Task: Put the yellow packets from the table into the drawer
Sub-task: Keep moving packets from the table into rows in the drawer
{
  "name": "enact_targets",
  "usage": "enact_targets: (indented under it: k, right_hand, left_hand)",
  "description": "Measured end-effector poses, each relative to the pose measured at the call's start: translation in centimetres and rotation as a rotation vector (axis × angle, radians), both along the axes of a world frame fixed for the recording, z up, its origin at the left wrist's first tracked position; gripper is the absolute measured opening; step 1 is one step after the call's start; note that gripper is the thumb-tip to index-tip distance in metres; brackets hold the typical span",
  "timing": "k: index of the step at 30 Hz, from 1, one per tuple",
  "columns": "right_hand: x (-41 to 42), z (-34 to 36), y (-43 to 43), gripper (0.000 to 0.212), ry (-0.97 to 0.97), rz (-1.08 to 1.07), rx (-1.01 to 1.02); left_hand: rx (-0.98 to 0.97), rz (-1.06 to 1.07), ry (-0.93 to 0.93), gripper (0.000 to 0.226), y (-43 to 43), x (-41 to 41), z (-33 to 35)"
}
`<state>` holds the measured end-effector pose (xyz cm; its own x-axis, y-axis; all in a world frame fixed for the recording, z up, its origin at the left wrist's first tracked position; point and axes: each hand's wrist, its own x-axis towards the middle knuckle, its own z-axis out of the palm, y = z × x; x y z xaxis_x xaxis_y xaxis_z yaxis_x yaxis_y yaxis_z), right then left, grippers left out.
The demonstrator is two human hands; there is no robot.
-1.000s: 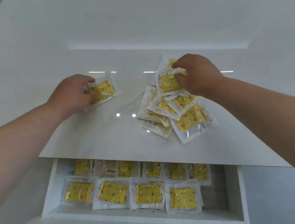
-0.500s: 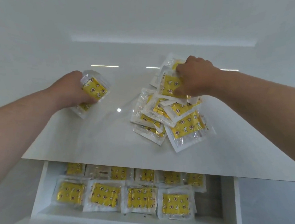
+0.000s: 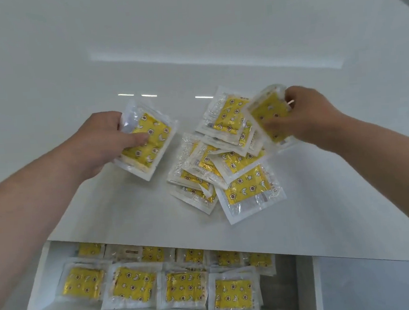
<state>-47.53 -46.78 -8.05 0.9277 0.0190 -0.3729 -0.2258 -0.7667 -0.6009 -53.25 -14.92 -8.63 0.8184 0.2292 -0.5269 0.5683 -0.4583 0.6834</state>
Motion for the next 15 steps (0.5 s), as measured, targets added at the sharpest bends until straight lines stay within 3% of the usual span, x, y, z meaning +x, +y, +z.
enact_targets:
  k: [4, 6, 8, 11, 15]
  right_hand:
    - [3.5, 0.2, -0.2, 0.039, 0.171, -0.337, 0.263]
    - [4.5, 0.0, 1.5, 0.033, 0.296, -0.421, 0.397]
    - [5.0, -0.9, 3.6, 0.029, 0.356, -0.459, 0.406]
    - [5.0, -2.1, 6.2, 0.024, 0.305, -0.343, 0.232]
    - [4.9, -2.3, 8.6, 0.037, 0.161, -0.058, -0.242]
  left_hand:
    - [-0.093, -0.012, 0.053, 0.017, -3.2, 1.0, -0.6]
    - [-0.130, -0.033, 0.098, 0.022, -4.3, 1.5, -1.0]
    - [-0.154, -0.034, 0.133, 0.026, -4.9, 1.8, -1.3]
    - [-0.159, -0.015, 0.148, 0.024, -4.8, 1.7, -1.7]
    - [-0.158, 0.014, 0.146, 0.019, -3.6, 1.3, -1.8]
